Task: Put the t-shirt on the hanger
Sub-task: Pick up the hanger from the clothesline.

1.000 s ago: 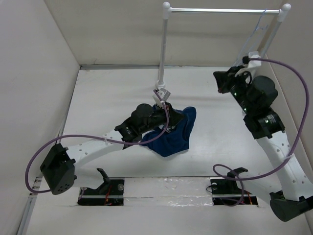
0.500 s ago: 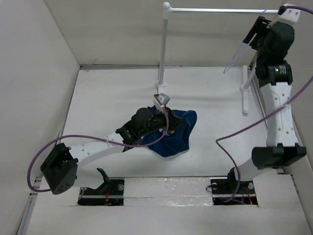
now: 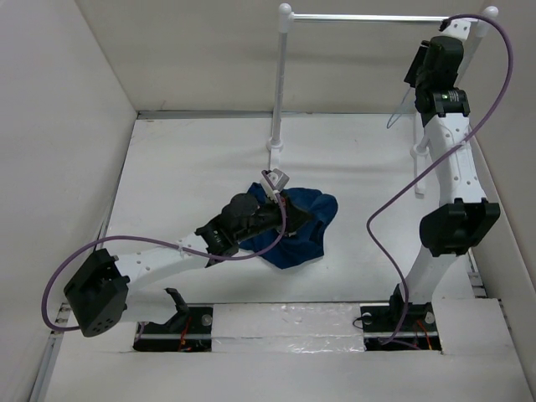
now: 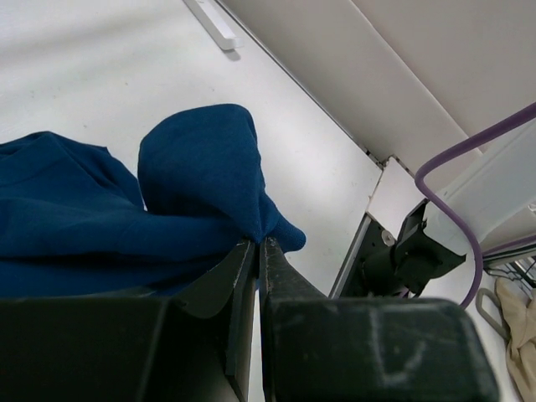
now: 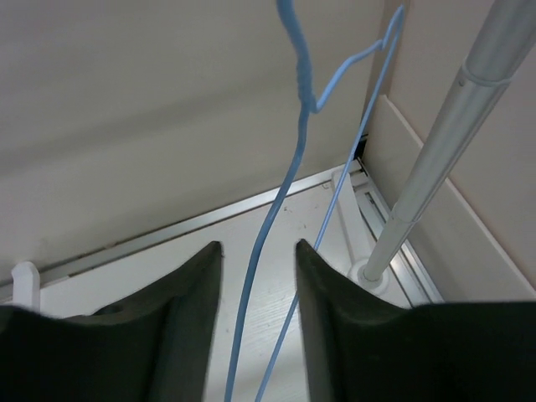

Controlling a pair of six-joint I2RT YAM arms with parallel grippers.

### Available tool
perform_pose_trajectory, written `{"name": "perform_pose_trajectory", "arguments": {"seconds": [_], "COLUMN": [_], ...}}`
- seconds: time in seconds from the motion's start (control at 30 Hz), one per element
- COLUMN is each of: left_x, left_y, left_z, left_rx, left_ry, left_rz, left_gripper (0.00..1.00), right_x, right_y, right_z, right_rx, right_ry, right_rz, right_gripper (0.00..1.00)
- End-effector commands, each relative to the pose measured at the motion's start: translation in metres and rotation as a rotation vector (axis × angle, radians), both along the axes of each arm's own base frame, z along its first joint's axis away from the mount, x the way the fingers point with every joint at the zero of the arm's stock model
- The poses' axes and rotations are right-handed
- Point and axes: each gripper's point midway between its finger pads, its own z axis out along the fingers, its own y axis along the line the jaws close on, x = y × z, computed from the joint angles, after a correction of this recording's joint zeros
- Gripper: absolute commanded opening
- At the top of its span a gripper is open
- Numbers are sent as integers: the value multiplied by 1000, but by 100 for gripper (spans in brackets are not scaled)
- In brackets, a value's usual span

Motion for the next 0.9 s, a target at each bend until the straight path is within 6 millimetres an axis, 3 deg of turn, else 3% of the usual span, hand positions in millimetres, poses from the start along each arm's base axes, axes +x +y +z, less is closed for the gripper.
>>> {"name": "perform_pose_trajectory", "arguments": {"seconds": [0.0,0.1,0.13,0.2,0.27,0.4,0.47,0.5,0.53,0.7,0.73,0.77,0.87], "left_x": [-3,-3,-3,-3,-3,-2,-1,0,0,4,2,2,4], "left_y": [-4,-6,-6,-6,-4,0,0,0,-1,0,0,1,3], "left_z": [21,22,21,23,24,28,30,31,32,32,36,38,43], "left_rx": [-72,-74,-71,-77,-76,-81,-82,-82,-88,-113,-124,-128,-133], "left_ry": [-69,-68,-66,-68,-70,-80,-84,-86,-85,-57,-60,-63,-68], "left_rz": [-25,-31,-34,-32,-27,-10,-2,-1,-2,-17,-21,-20,-3], "left_gripper": [0,0,0,0,0,0,0,0,0,0,0,0,0], "right_x": [-4,-10,-9,-8,-5,-7,-12,-13,-23,-52,-55,-67,-79], "right_y": [-3,-5,-4,-2,-1,-1,1,7,7,18,18,21,24], "right_z": [38,31,38,34,35,31,43,37,54,85,83,98,105], "right_rx": [-20,-19,-18,-14,-15,-26,-30,-34,-36,-28,-22,-17,7], "right_ry": [-118,-115,-150,-133,-127,-111,-165,-158,-204,-306,-322,-363,-395], "right_rz": [-45,-57,-53,-44,-38,-34,-18,-2,4,88,104,147,218], "right_gripper": [37,19,13,13,0,0,0,0,0,0,0,0,0]}}
